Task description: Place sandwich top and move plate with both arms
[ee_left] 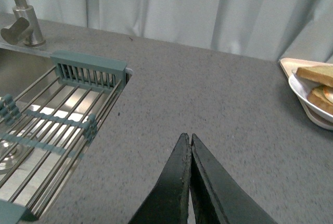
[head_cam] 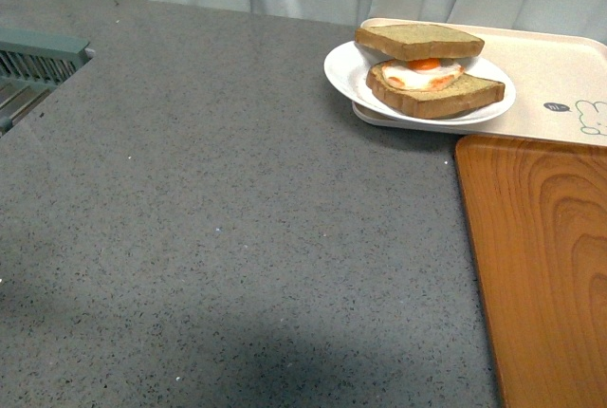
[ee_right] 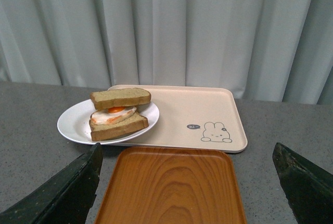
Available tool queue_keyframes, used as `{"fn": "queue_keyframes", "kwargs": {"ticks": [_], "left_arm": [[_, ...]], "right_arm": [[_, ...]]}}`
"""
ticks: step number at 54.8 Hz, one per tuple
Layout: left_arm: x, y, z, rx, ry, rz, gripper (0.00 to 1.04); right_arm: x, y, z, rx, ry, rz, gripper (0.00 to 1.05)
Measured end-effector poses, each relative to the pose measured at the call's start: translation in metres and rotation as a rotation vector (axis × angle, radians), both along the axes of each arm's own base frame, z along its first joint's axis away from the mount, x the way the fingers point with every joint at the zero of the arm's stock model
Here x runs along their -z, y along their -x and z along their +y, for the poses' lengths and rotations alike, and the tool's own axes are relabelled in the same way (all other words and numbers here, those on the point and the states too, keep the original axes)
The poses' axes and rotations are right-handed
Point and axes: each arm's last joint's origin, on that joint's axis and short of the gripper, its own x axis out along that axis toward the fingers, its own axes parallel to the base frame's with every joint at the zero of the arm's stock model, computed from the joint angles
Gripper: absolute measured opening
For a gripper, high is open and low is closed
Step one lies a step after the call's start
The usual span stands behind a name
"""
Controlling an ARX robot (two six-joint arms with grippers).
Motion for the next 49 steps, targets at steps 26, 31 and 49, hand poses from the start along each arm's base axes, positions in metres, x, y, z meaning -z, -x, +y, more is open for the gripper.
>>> {"fn": "queue_keyframes", "kwargs": {"ticks": [26,31,49], "left_arm": [[-0.019,0.06,0.0,0.001,-0.017,-0.11,0.04],[-0.019,0.06,0.0,0.0,-0.017,-0.11,0.04],[-0.019,0.06,0.0,0.0,-0.017,-0.11,0.04]], "right_arm": [[0.0,0.0,0.0,0.001,0.0,0.0,0.96],[0.0,0.0,0.0,0.0,0.0,0.0,0.96],[0.0,0.0,0.0,0.0,0.0,0.0,0.96]]}}
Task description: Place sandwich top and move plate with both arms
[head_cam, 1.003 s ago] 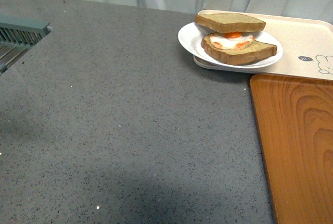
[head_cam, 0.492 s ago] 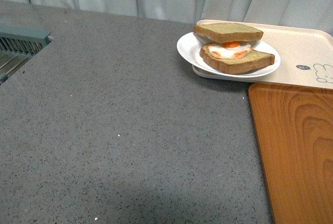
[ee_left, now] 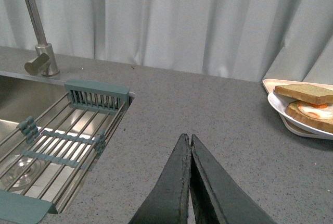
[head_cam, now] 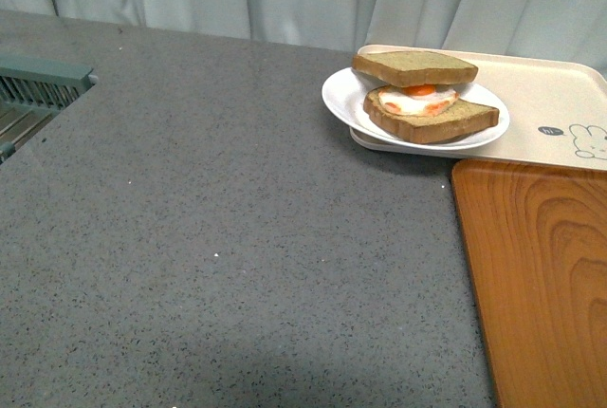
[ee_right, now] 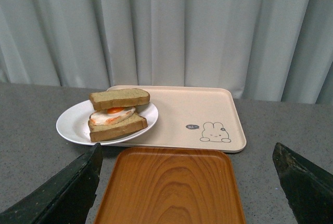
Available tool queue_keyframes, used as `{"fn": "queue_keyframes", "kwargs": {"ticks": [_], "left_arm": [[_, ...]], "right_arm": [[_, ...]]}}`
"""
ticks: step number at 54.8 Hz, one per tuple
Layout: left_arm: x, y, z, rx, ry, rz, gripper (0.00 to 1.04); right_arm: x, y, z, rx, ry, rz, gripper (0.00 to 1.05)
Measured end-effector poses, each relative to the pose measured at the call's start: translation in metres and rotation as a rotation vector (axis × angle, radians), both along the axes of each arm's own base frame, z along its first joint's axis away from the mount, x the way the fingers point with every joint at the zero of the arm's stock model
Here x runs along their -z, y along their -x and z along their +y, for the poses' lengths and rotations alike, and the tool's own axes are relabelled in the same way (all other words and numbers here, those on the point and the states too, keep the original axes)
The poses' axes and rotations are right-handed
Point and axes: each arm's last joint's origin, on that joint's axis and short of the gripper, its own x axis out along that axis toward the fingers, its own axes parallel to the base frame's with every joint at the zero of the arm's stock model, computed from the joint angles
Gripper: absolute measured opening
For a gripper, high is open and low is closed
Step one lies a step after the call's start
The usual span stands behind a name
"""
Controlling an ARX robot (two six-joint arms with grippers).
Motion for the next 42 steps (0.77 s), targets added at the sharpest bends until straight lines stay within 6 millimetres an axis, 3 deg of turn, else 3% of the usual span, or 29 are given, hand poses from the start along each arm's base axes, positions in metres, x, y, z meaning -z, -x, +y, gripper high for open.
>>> {"fn": "queue_keyframes", "kwargs": {"ticks": [10,29,33,42], "left_arm": [[0.0,0.0,0.0,0.0,0.0,0.0,0.05],[0.0,0.0,0.0,0.0,0.0,0.0,0.87],[0.0,0.0,0.0,0.0,-0.001,0.0,0.99],[0.0,0.0,0.0,0.0,-0.001,0.0,0.98]], "right_arm": [[0.0,0.0,0.0,0.0,0.0,0.0,0.96],[0.0001,0.0,0.0,0.0,0.0,0.0,0.96],[0.0,0.0,0.0,0.0,0.0,0.0,0.96],[0.0,0.0,0.0,0.0,0.0,0.0,0.96]]}}
